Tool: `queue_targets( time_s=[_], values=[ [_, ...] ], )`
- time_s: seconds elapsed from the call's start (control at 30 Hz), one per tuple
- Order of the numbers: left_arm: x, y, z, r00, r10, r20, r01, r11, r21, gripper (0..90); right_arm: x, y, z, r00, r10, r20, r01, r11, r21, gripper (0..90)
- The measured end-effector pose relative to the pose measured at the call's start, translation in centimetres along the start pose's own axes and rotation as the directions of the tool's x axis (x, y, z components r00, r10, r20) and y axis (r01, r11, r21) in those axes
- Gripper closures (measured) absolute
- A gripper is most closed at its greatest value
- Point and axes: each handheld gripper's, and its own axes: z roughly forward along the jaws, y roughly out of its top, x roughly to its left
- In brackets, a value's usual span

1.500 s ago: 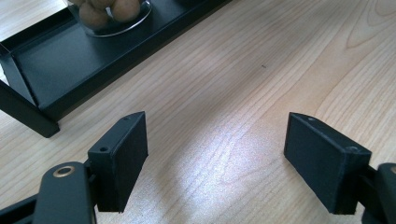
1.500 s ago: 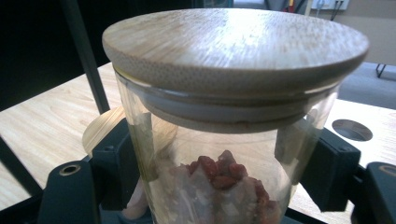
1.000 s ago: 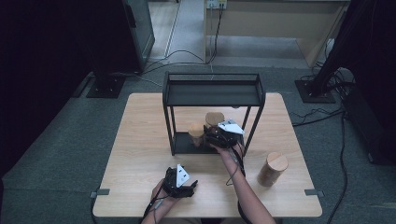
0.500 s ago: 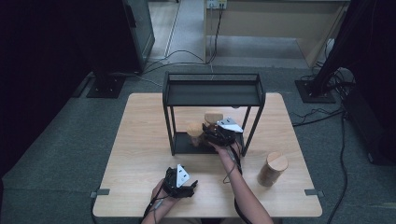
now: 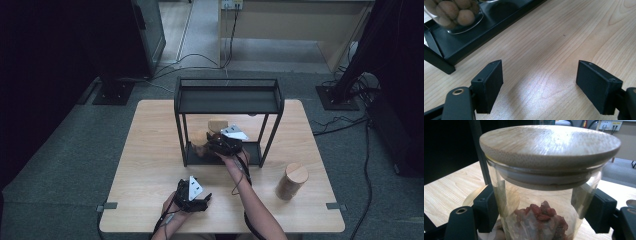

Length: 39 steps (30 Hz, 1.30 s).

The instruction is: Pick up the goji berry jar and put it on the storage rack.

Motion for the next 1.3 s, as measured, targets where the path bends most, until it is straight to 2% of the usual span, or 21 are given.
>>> queue_targets(
  time_s=[0.3,0.73,1.3],
  values=[
    [0.0,0.1,0.0,1.0,0.004,0.0,-0.004,1.0,0.005,21.7,0.1,-0.4,0.5,0.9997,0.013,0.02,-0.013,1.0,0.027,24.9],
    [-0.1,0.1,0.1,1.0,0.01,-0.001,-0.01,0.9999,0.006,21.7,0.4,-1.2,0.5,0.9997,0.017,0.017,-0.017,1.0,0.002,24.7],
    [-0.2,0.1,0.1,0.9999,0.013,-0.004,-0.013,0.9999,0.008,21.7,0.2,-1.2,0.2,0.9997,0.022,0.014,-0.022,0.999,0.04,21.0]
  ],
)
